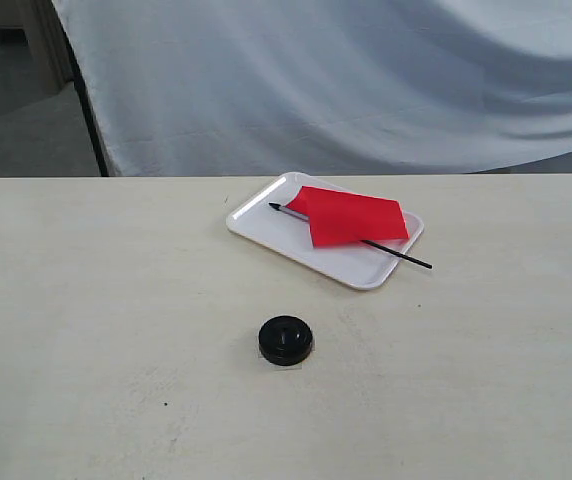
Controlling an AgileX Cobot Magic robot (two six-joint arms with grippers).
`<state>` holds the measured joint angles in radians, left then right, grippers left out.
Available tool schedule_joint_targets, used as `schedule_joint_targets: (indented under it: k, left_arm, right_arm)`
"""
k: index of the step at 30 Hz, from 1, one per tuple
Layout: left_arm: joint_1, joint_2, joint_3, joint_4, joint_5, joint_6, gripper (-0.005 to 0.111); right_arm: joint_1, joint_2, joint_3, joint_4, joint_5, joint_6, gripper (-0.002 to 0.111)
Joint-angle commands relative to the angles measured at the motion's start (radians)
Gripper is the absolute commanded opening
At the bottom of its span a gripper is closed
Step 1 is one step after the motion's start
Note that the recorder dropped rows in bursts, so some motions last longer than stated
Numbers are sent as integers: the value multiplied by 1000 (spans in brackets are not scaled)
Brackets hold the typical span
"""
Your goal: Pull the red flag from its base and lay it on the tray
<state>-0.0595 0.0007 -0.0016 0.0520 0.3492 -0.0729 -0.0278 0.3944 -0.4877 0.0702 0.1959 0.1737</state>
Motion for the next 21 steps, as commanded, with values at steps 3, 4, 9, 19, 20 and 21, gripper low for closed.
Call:
schedule_joint_targets:
  k: [3, 4, 9, 19, 20, 21]
  left_arm:
    - [-2, -1, 2, -5, -6, -3, 1]
    - [-2, -1, 2, -5, -6, -3, 1]
    - [-2, -1, 2, -5, -6, -3, 1]
    - [-2, -1, 2, -5, -6, -2, 1]
    - [-2, -1, 2, -5, -6, -2, 1]
    - [-2, -1, 2, -5, -6, -2, 1]
  right_arm:
    - [-5, -201, 95, 19, 8, 6, 0]
    - [-5, -233, 112, 19, -3, 6, 0]
    - [-5, -387, 176, 19, -12, 6, 0]
    - [9, -394, 239, 19, -3, -15, 0]
    - [9, -394, 249, 17, -15, -17, 0]
    - [9, -394, 282, 0, -28, -42, 0]
